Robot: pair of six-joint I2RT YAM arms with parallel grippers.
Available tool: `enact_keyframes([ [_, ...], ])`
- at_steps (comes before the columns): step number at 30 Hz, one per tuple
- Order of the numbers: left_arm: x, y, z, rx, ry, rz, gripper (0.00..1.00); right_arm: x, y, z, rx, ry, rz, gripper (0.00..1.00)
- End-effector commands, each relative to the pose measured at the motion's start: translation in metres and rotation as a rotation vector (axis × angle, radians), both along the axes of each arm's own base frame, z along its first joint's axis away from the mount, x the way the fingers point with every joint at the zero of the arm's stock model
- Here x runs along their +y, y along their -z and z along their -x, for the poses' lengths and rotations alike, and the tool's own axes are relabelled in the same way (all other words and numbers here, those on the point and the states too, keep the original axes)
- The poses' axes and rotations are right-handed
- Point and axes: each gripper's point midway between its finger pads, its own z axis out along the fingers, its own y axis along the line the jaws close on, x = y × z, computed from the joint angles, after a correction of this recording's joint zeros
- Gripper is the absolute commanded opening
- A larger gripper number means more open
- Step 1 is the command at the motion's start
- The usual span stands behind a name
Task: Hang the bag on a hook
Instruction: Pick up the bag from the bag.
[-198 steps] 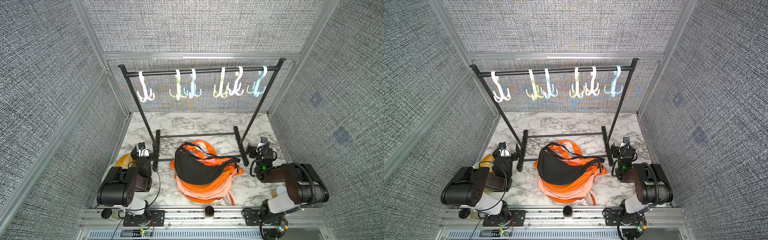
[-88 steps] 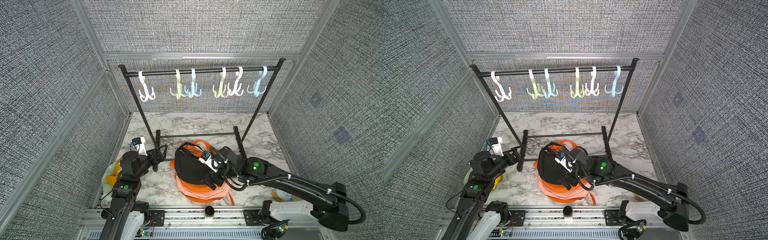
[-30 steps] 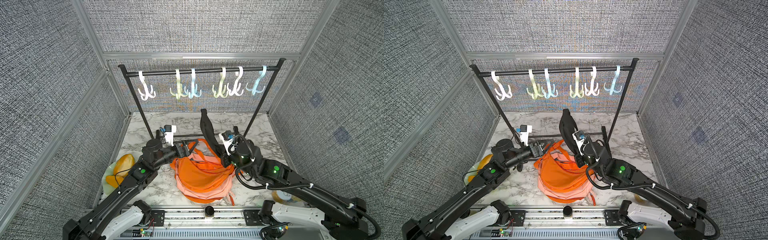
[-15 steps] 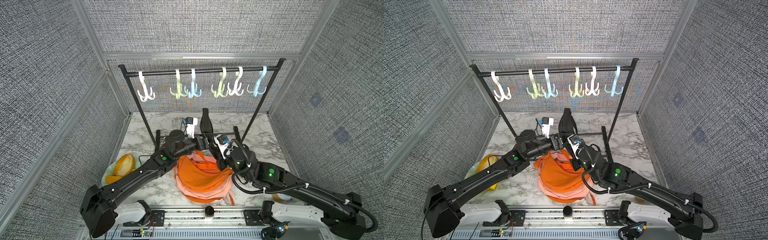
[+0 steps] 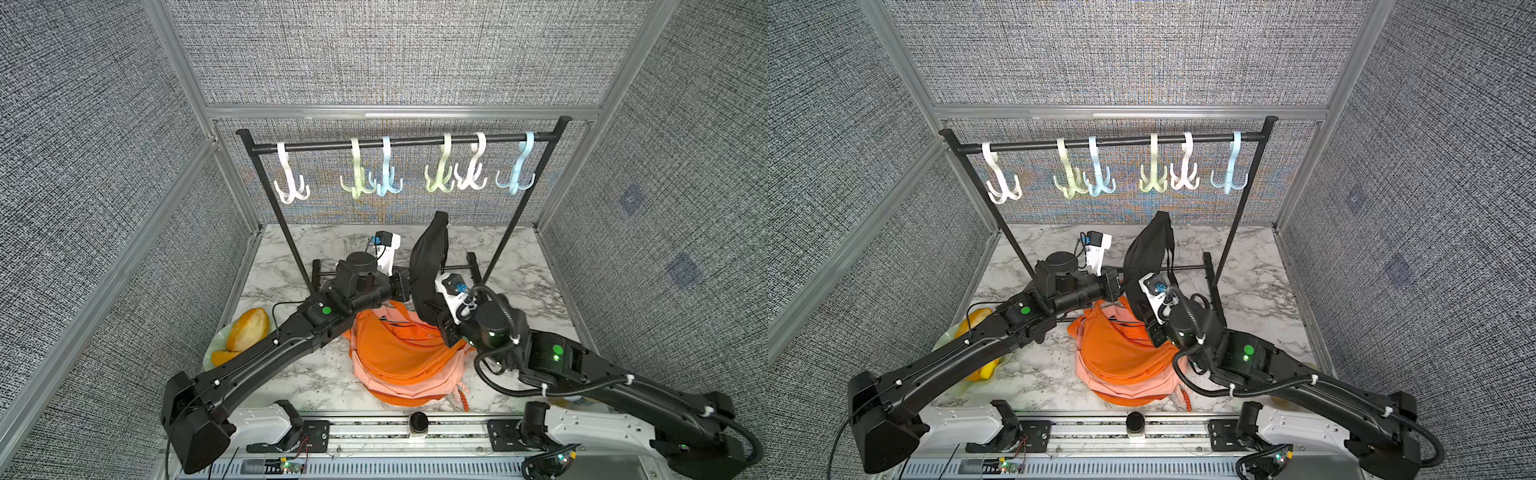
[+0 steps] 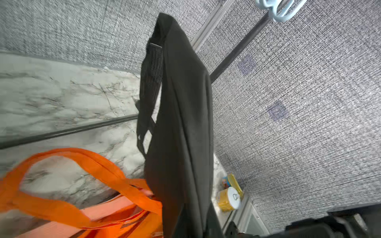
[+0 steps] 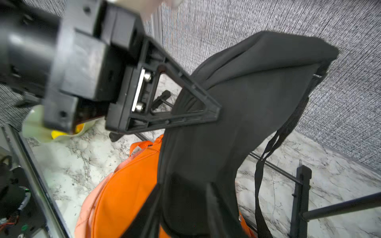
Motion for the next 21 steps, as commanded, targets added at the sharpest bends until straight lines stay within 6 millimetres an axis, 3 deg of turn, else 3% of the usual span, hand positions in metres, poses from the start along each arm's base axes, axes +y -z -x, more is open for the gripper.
enact_keyframes([
  [1,0.005,-0.015,0.016,-0.14,0.081,-0.056,0.0,-0.027,-0.023,0.003,-0.059,0.048,-0.065,0.73],
  [5,0.008,-0.04,0.034,-0.227,0.168,-0.057,0.0,-0.08,-0.034,-0.011,-0.075,0.23,-0.11,0.8],
  [9,0.015,-0.058,0.047,-0.289,0.203,-0.055,0.0,-0.113,-0.024,-0.032,0.0,0.34,-0.156,0.81],
  [12,0.021,-0.073,0.055,-0.327,0.219,-0.051,0.0,-0.114,-0.016,-0.041,0.053,0.302,-0.203,0.84],
  [15,0.028,-0.086,0.06,-0.361,0.22,-0.056,0.0,-0.108,-0.011,-0.046,0.064,0.247,-0.244,0.94],
  [16,0.03,-0.089,0.062,-0.367,0.219,-0.059,0.0,-0.105,-0.014,-0.045,0.058,0.22,-0.253,0.96],
  [18,0.034,-0.095,0.066,-0.385,0.224,-0.065,0.0,-0.092,0.004,-0.047,0.096,0.154,-0.221,0.98],
  [21,0.038,-0.099,0.072,-0.4,0.238,-0.074,0.0,-0.078,0.006,-0.047,0.098,0.076,-0.203,0.99],
])
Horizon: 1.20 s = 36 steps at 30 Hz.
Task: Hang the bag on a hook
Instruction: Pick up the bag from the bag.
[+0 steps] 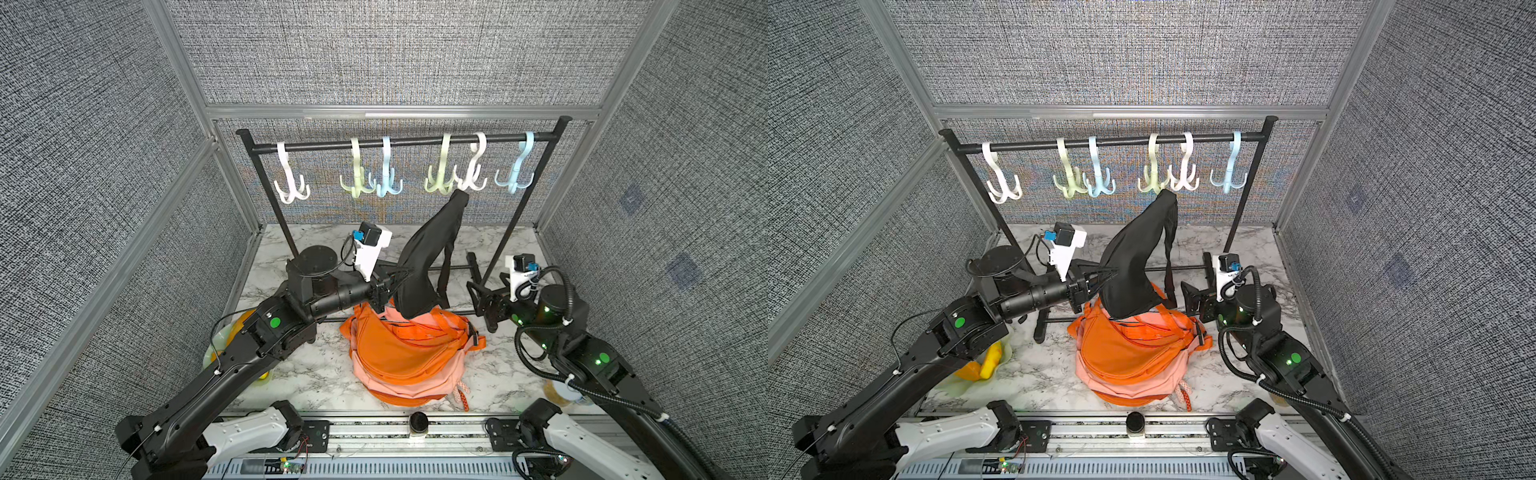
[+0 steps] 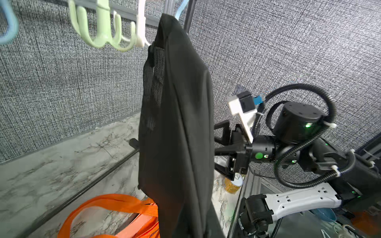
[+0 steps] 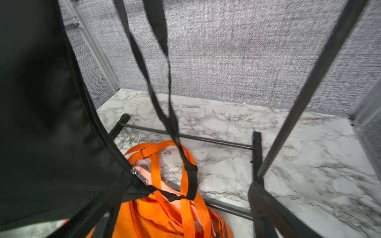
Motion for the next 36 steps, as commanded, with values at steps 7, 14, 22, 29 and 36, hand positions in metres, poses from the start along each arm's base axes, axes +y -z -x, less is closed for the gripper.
enact_keyframes([
  [7,0.01,-0.003,0.017,-0.046,0.047,-0.044,0.0,0.025,-0.028,-0.011,-0.079,-0.16,-0.02,0.99],
  [14,0.016,-0.009,0.025,-0.057,0.058,-0.018,0.0,0.037,-0.028,-0.039,-0.059,-0.202,-0.032,0.99],
  [22,0.023,-0.01,0.03,-0.059,0.048,-0.004,0.0,0.06,-0.029,-0.05,-0.034,-0.309,-0.048,0.99],
  [29,0.027,-0.01,0.033,-0.058,0.047,0.008,0.0,0.043,-0.026,-0.082,-0.031,-0.266,-0.032,0.96],
  [36,0.031,-0.01,0.035,-0.055,0.038,0.026,0.0,0.05,-0.031,-0.09,-0.024,-0.345,-0.067,0.69],
])
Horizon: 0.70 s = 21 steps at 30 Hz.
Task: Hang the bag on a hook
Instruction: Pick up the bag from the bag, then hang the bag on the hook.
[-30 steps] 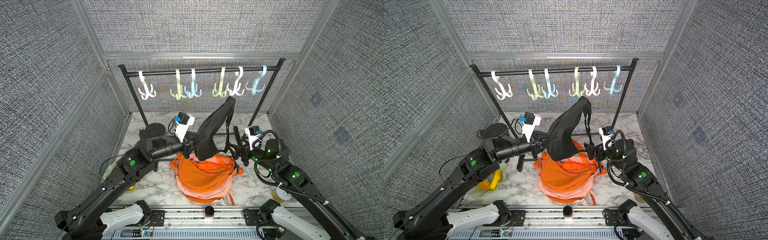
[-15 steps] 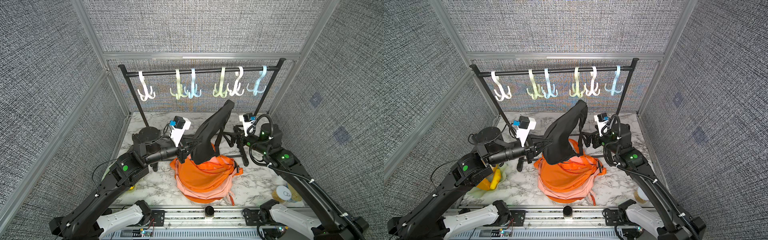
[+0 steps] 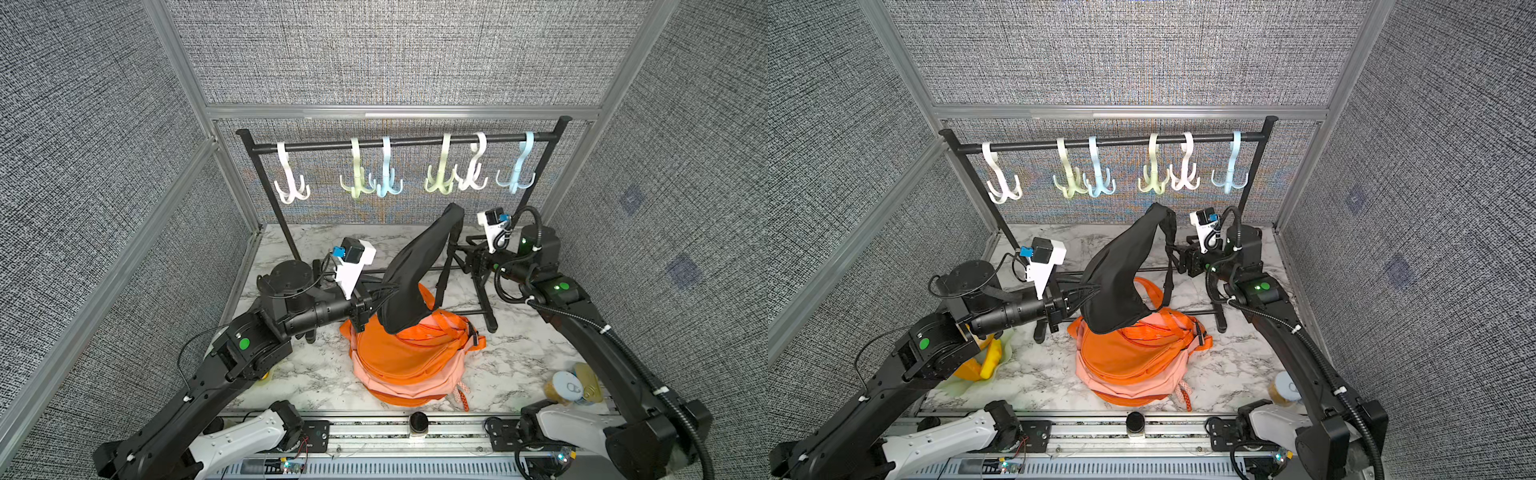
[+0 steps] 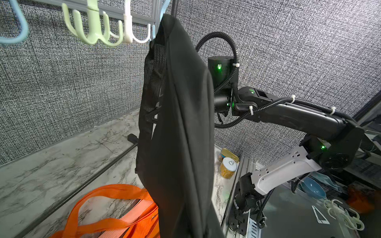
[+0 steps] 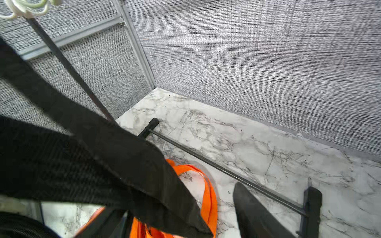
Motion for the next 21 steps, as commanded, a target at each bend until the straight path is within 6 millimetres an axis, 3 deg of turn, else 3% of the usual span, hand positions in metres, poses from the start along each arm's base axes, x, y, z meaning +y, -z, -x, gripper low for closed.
enact_keyframes([
  [1,0.002,-0.012,0.002,-0.024,-0.001,0.047,0.0,0.009,-0.009,0.004,-0.031,-0.066,-0.026,0.64],
  [4,0.004,-0.014,0.004,-0.027,0.002,0.057,0.0,0.01,-0.011,0.003,-0.044,-0.07,-0.038,0.47],
  [9,0.003,-0.009,0.007,-0.019,0.015,0.074,0.0,0.013,-0.017,0.003,-0.073,-0.088,-0.069,0.31],
  [17,0.001,-0.003,0.01,0.001,0.04,0.101,0.0,0.023,-0.021,0.001,-0.071,-0.14,-0.104,0.4],
  [19,0.002,-0.003,0.011,0.001,0.04,0.103,0.0,0.022,-0.02,-0.001,-0.073,-0.133,-0.104,0.39],
  [21,0.003,-0.006,0.013,-0.002,0.043,0.109,0.0,0.021,-0.021,-0.004,-0.078,-0.117,-0.102,0.32],
])
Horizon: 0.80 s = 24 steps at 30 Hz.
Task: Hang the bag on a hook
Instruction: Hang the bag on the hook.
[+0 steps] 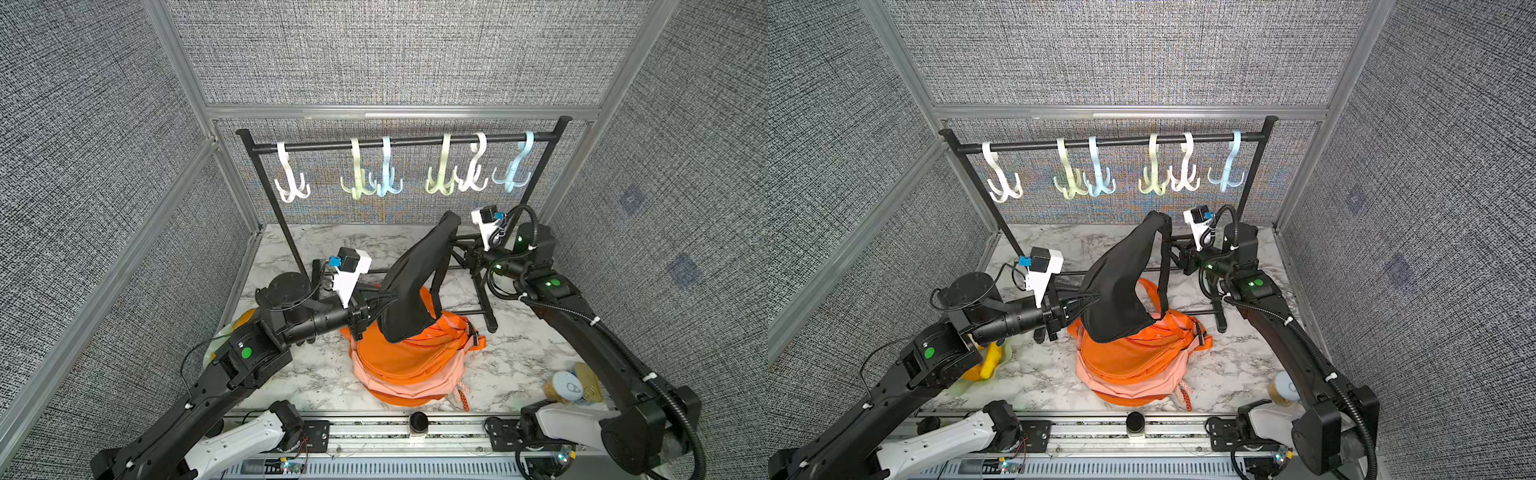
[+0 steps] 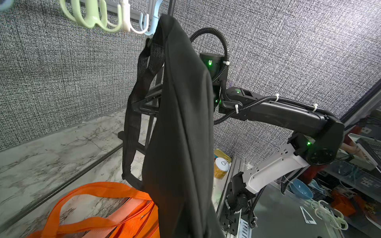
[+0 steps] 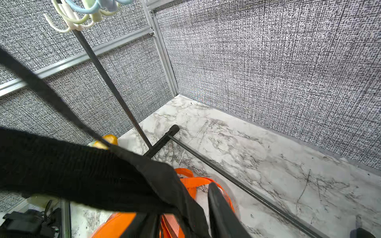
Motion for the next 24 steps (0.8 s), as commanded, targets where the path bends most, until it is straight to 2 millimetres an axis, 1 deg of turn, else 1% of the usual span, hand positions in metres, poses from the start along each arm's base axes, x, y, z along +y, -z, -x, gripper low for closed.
enact_keyframes([
  [1,0.001,-0.017,0.005,-0.039,0.02,0.053,0.0,0.001,-0.012,-0.003,-0.039,0.002,-0.022,0.27],
  [3,0.003,-0.019,0.006,-0.041,0.015,0.058,0.0,-0.001,-0.013,-0.004,-0.044,0.018,-0.024,0.17],
  [5,0.005,-0.019,0.007,-0.041,0.011,0.063,0.0,-0.007,-0.016,-0.007,-0.051,0.06,-0.031,0.08],
  [8,0.008,-0.012,0.006,-0.032,-0.003,0.071,0.0,-0.024,-0.025,-0.007,-0.069,0.158,-0.038,0.0],
  [10,0.01,-0.01,0.011,-0.039,0.007,0.093,0.0,-0.042,-0.031,-0.005,-0.081,0.26,-0.027,0.0],
  [11,0.01,-0.008,0.013,-0.045,0.018,0.107,0.0,-0.052,-0.036,-0.001,-0.094,0.307,-0.02,0.0],
  [15,0.012,-0.005,0.019,-0.092,0.04,0.168,0.0,-0.089,-0.055,0.022,-0.147,0.477,-0.002,0.0],
  [16,0.011,0.0,0.019,-0.104,0.046,0.18,0.0,-0.101,-0.06,0.03,-0.161,0.528,0.004,0.0],
  [20,0.0,0.008,0.015,-0.15,0.077,0.267,0.0,-0.134,-0.083,0.053,-0.216,0.672,0.033,0.0],
  [22,-0.008,0.011,0.012,-0.158,0.096,0.3,0.0,-0.149,-0.096,0.06,-0.238,0.738,0.074,0.0],
  [24,-0.015,0.01,0.007,-0.168,0.103,0.324,0.0,-0.159,-0.107,0.061,-0.249,0.787,0.115,0.0],
])
